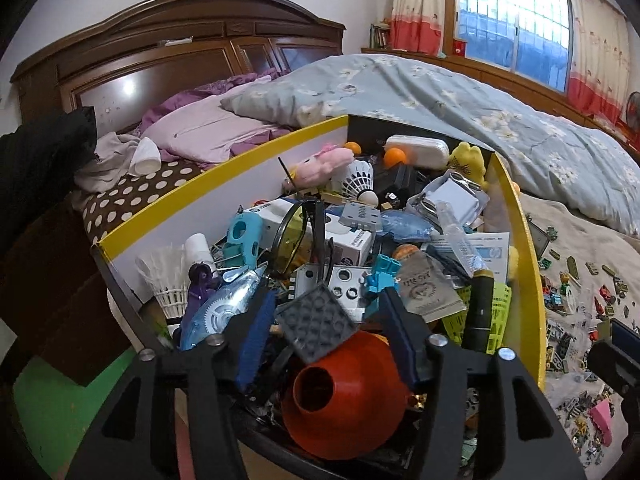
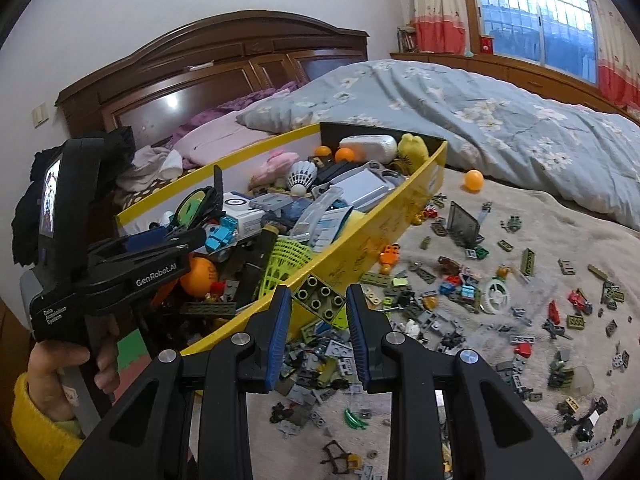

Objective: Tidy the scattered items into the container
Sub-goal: 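Lower the olive green brick into the yellow box and open the right tool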

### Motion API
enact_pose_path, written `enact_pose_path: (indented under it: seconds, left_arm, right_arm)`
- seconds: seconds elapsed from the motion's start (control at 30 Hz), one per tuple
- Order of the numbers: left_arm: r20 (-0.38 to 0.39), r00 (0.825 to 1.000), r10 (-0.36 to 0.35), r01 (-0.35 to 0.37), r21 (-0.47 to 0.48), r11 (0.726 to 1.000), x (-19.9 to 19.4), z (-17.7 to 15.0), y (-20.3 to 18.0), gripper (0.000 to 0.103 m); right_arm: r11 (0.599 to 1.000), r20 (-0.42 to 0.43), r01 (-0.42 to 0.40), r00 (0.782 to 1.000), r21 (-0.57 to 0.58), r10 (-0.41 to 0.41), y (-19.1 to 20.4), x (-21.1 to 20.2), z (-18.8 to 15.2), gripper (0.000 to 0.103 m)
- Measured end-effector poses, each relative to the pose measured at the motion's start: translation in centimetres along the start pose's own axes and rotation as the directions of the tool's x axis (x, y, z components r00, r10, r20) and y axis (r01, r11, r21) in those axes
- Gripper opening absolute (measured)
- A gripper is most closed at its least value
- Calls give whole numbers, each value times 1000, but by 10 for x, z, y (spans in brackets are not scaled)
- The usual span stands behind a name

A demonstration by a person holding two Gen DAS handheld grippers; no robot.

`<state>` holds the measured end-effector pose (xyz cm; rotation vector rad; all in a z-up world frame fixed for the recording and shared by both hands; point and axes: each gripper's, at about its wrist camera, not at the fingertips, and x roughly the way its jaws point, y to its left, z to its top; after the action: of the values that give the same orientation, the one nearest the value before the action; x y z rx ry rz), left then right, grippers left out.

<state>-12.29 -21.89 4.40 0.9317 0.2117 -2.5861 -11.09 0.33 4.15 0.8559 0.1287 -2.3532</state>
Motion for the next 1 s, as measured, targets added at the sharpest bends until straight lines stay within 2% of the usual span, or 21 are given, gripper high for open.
enact_pose_path:
  seconds: [0.13,0.3,0.5,0.73,0.8,0.87,0.93,1.0]
  left_arm:
    - [0,1000,7,-7,-6,1000,1,-1,2,63]
    - [7,1000,2,-1,-25,1000,-3,1,8,64]
    - [23,1000,14,-13,-28,1000,-9,1,14,65]
    - [30,999,39,-38,-25,999,-13,1,21,68]
    - [30,999,40,-39,-31,999,-13,1,23,68]
    - [29,999,42,-41,-35,999,-12,1,25,69]
    - [28,999,45,-44,-37,998,-12,1,25,69]
    - [27,999,43,-42,-38,998,-13,1,25,69]
  right_arm:
    - [1000,-4,-18,1000,-10,17,5,5,0,29]
    - [998,3,-62,998,-20,62,15,13,7,29]
    - [990,56,-130,990,-52,133,35,22,22,29]
    - [982,56,-188,980,-27,190,43,39,26,29]
    - [978,47,-210,977,-3,209,40,41,25,31]
    - [978,47,-210,977,8,209,39,42,24,42]
    - [980,53,-198,979,7,198,38,41,22,47]
    - [981,57,-196,979,0,196,38,39,22,47]
